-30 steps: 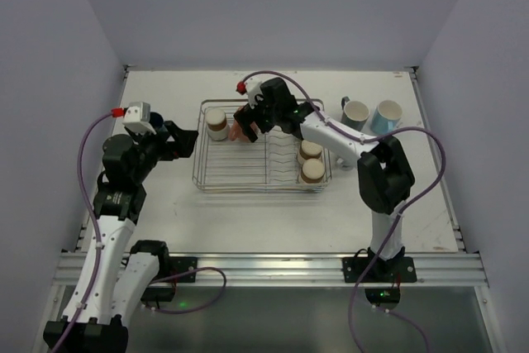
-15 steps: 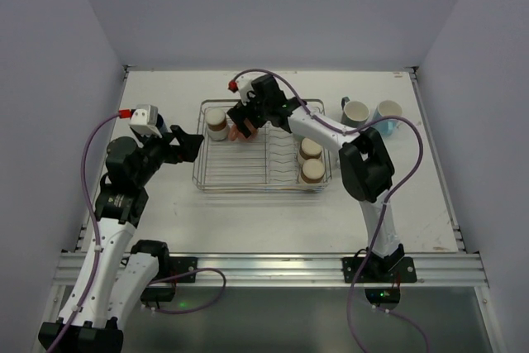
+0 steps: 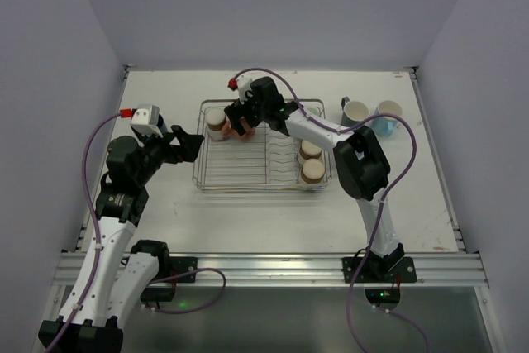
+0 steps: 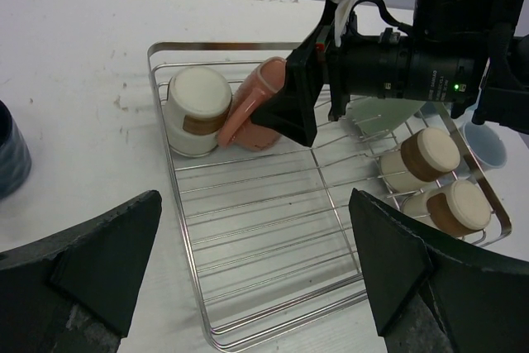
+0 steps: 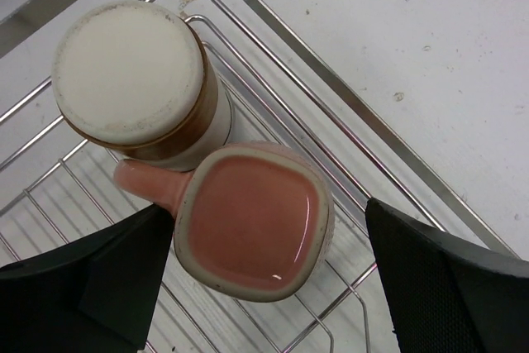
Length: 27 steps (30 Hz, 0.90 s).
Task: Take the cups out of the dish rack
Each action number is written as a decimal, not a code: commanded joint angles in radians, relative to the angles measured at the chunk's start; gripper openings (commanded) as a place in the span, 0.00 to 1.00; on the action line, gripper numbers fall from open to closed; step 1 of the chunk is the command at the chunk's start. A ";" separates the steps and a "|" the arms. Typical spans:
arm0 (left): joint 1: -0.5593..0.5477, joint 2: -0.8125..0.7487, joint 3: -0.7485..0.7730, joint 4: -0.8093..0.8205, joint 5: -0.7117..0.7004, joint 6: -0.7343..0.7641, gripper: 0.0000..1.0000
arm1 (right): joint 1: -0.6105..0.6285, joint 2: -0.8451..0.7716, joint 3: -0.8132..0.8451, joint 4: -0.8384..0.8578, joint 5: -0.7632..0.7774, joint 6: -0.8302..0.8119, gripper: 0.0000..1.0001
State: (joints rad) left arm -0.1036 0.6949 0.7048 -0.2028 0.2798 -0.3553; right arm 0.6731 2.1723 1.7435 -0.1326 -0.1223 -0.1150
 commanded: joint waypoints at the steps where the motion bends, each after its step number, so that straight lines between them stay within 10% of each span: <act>1: -0.005 0.002 0.009 0.013 0.001 0.021 1.00 | -0.003 -0.016 -0.001 0.119 0.021 0.052 0.99; 4: -0.004 0.000 0.007 0.014 0.001 0.021 1.00 | 0.000 0.001 0.028 0.085 0.032 0.055 0.98; 12: -0.004 -0.009 0.001 0.014 0.001 0.022 1.00 | 0.000 -0.098 -0.120 0.241 0.042 0.090 0.48; 27: -0.004 0.009 -0.062 0.135 0.165 -0.111 1.00 | 0.000 -0.471 -0.527 0.623 0.139 0.509 0.24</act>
State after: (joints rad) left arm -0.1036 0.6979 0.6605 -0.1623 0.3584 -0.4042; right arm 0.6750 1.8111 1.2140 0.2668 -0.0341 0.2123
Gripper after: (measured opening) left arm 0.997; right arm 0.685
